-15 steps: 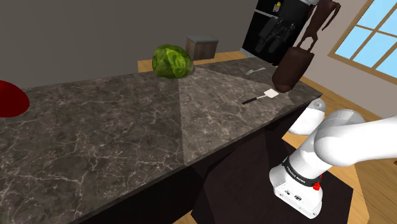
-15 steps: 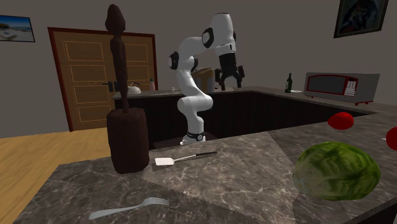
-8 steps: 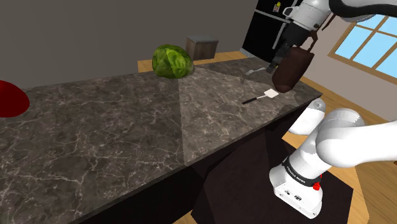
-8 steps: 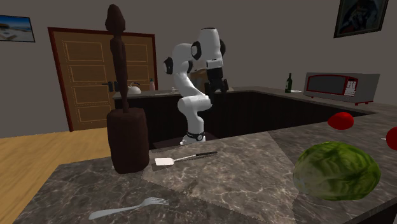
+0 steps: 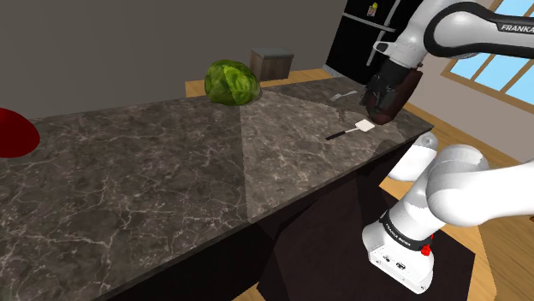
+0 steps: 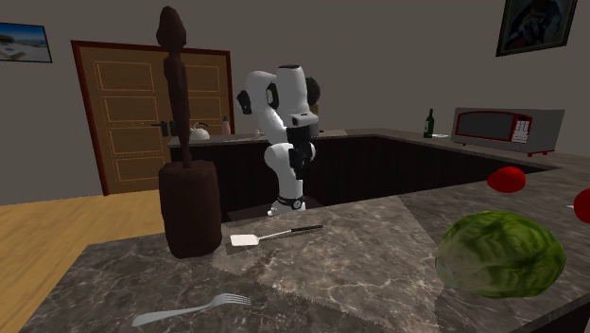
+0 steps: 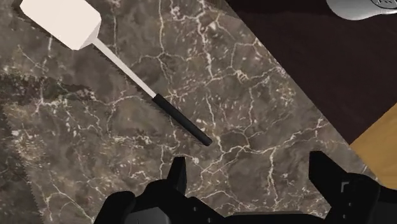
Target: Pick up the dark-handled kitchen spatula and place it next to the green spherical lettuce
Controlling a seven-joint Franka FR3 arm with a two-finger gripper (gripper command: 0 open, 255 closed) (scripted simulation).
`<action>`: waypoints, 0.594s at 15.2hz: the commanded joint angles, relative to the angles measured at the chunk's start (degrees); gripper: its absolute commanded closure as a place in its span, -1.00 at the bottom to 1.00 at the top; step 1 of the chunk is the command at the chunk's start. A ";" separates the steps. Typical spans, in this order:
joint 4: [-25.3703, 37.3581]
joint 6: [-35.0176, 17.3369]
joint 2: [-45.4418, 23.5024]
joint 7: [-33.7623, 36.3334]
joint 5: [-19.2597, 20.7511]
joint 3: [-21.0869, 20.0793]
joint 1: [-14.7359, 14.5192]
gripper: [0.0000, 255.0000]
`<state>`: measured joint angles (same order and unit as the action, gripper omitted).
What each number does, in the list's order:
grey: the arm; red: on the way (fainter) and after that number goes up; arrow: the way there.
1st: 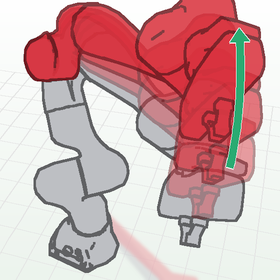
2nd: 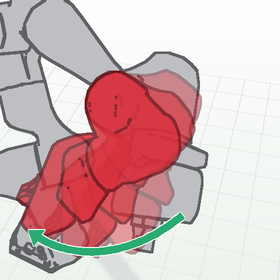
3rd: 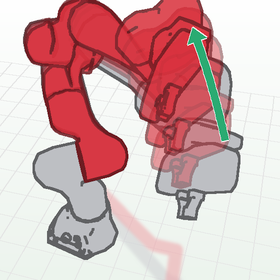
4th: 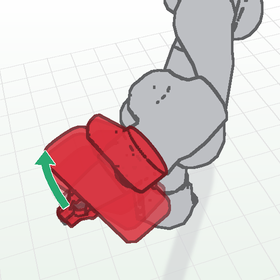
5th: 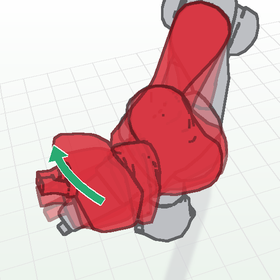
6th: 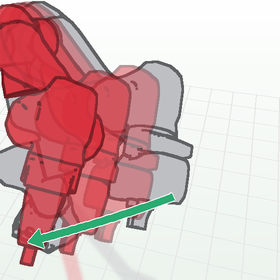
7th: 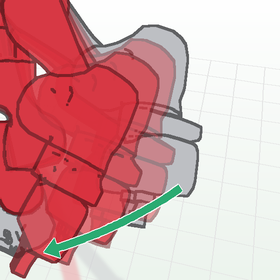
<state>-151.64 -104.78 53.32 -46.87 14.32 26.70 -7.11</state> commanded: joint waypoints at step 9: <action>3.53 -11.61 -13.87 -36.03 12.73 22.51 -10.33 -1.00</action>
<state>-148.35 -114.94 40.85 -78.98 25.91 46.90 -16.16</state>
